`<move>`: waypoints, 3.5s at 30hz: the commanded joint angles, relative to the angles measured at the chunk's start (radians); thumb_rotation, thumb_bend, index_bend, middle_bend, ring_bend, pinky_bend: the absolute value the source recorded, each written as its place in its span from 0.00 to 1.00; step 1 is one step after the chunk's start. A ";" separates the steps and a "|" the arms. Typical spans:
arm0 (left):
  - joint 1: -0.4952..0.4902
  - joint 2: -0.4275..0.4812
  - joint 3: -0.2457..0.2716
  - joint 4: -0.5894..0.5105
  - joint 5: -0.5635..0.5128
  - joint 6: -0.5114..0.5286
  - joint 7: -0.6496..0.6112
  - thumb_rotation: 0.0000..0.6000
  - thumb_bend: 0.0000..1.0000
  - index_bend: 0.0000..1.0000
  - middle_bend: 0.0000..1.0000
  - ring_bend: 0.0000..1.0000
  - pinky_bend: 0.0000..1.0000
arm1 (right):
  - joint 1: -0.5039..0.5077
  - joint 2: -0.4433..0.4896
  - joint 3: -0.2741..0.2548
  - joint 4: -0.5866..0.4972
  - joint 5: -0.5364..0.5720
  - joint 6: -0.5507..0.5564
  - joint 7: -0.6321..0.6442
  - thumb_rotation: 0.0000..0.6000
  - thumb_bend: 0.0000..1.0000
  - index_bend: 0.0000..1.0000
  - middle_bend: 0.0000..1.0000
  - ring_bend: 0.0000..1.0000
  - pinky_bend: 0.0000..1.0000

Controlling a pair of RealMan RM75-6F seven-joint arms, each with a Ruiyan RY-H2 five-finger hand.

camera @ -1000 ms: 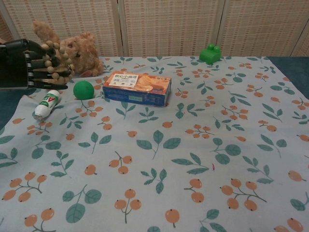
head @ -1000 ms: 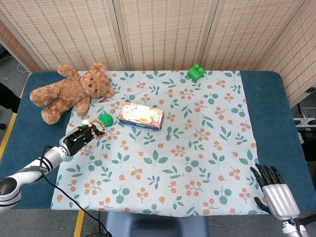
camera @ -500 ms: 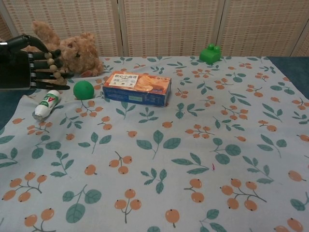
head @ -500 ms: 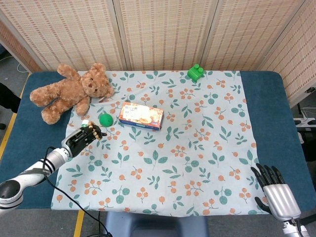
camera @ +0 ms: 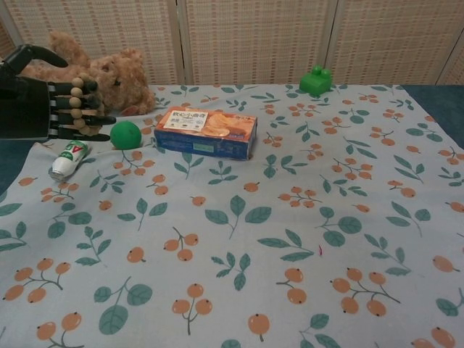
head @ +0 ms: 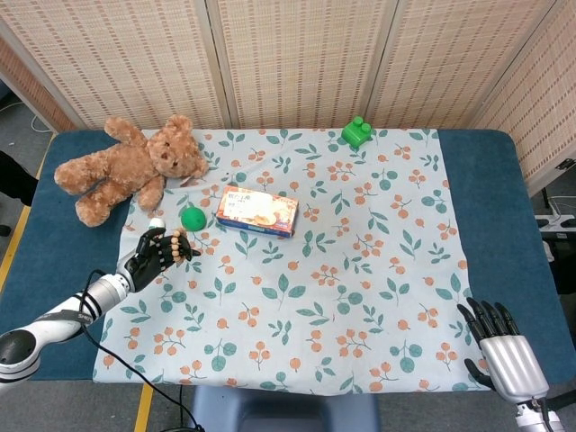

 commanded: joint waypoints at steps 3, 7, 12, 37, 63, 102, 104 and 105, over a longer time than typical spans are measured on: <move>-0.004 0.003 0.004 -0.002 0.012 -0.006 0.012 0.19 0.58 0.51 0.57 0.29 0.04 | 0.000 0.001 0.001 0.000 -0.001 0.002 0.002 1.00 0.24 0.00 0.00 0.00 0.00; -0.004 0.001 0.009 -0.009 0.033 0.012 0.033 0.66 0.61 0.51 0.57 0.29 0.04 | 0.000 0.001 0.001 0.001 0.000 0.002 0.003 1.00 0.24 0.00 0.00 0.00 0.00; -0.013 0.009 0.030 -0.015 0.032 0.048 0.016 0.95 0.60 0.53 0.58 0.29 0.04 | -0.001 0.001 0.000 0.001 -0.003 0.003 0.003 1.00 0.24 0.00 0.00 0.00 0.00; -0.030 0.033 0.051 -0.019 0.040 0.034 -0.015 0.37 0.55 0.59 0.60 0.29 0.04 | -0.002 -0.001 0.002 0.000 -0.002 0.005 -0.002 1.00 0.24 0.00 0.00 0.00 0.00; -0.018 0.063 0.050 -0.060 0.084 -0.004 0.025 1.00 1.00 0.52 0.51 0.23 0.03 | -0.011 0.003 -0.003 0.001 -0.024 0.026 0.008 1.00 0.24 0.00 0.00 0.00 0.00; 0.003 0.012 0.020 -0.009 0.003 -0.051 0.094 0.51 0.55 0.62 0.53 0.22 0.01 | -0.010 0.002 0.001 -0.001 -0.015 0.018 0.004 1.00 0.24 0.00 0.00 0.00 0.00; 0.002 0.015 0.023 -0.012 0.000 -0.044 0.087 0.53 0.58 0.63 0.53 0.22 0.01 | -0.011 0.003 0.000 0.000 -0.017 0.020 0.005 1.00 0.24 0.00 0.00 0.00 0.00; 0.000 0.018 0.026 -0.013 -0.001 -0.043 0.082 0.55 0.60 0.63 0.53 0.22 0.01 | -0.011 0.003 -0.001 0.001 -0.019 0.021 0.006 1.00 0.24 0.00 0.00 0.00 0.00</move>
